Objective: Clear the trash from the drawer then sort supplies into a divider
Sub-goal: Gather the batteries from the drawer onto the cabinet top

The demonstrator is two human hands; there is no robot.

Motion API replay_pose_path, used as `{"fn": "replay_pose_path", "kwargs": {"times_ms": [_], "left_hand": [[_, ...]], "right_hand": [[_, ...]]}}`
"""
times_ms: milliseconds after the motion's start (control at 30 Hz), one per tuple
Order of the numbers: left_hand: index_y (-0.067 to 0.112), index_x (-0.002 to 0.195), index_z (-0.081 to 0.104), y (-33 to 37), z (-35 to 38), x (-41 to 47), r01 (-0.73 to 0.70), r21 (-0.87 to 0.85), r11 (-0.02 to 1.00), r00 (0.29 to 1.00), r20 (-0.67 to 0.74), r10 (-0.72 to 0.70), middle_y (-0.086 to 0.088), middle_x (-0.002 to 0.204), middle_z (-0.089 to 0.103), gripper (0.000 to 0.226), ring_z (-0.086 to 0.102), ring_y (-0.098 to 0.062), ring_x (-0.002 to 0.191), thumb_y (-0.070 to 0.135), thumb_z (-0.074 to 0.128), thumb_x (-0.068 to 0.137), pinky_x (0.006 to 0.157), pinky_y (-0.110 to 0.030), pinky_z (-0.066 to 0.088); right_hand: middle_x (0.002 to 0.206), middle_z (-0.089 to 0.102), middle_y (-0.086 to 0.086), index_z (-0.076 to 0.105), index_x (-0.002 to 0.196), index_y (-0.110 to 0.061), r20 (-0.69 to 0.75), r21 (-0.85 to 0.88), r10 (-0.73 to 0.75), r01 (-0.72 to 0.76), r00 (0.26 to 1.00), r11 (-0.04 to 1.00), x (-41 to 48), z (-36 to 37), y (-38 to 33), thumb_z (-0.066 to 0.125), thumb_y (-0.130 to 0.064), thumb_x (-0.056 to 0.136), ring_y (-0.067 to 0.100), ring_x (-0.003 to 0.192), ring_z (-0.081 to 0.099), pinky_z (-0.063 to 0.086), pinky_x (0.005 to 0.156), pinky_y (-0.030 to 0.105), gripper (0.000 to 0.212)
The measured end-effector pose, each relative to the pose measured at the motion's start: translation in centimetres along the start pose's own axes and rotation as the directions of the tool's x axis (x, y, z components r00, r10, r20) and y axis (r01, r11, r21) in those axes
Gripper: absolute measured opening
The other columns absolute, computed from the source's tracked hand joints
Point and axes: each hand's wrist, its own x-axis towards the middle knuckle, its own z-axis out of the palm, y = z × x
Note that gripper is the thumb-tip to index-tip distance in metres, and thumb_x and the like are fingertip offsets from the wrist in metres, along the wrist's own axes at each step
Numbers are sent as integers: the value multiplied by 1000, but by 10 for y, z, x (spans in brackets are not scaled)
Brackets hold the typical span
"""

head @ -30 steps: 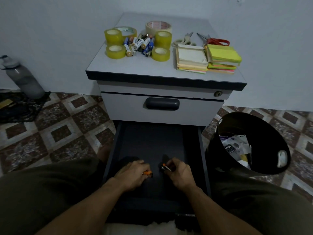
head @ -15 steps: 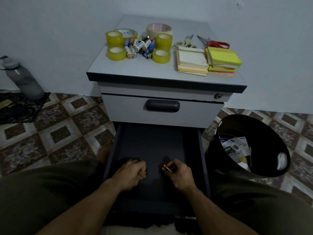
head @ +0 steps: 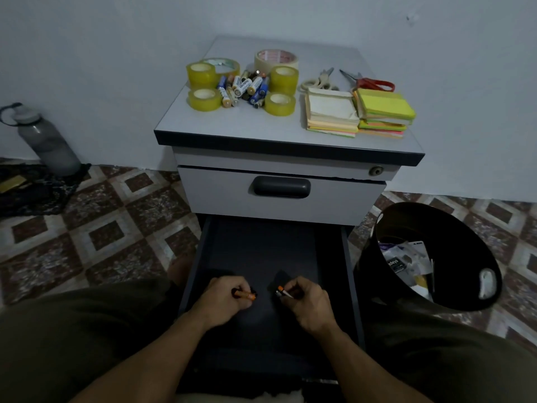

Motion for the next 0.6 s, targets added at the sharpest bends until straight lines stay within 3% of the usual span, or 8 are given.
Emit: {"fn": "replay_pose_path", "kwargs": {"times_ms": [167,300,600], "left_hand": [[26,74,69,9,-6,-4,34,-96,995,999,-39,-37,12,67,65,14,59,0,62,18,81,77,62,-24,52],[22,74,70,27,-15,-15,22,-185,983,998,-46,-31,-6,76,70,11,59,-5,61,18,80,77,55,-27,51],[20,78,72,87,-61,-55,4,-309,951,995,-94,-34,-5,81,74,9,65,-10,67,18,81,79,59,-30,55]], "right_hand": [[73,70,-6,69,79,-23,-32,28,-46,47,998,999,-4,-3,-9,78,-16,83,-5,60,61,48,56,11,12],[67,70,-9,69,76,-22,-81,48,-101,106,992,993,-12,-8,-23,80,-15,79,-3,57,59,48,55,13,14],[69,69,-5,66,77,-25,-50,-133,-290,281,956,950,-39,-52,-82,79,-17,80,-2,60,59,45,54,13,15]]}}
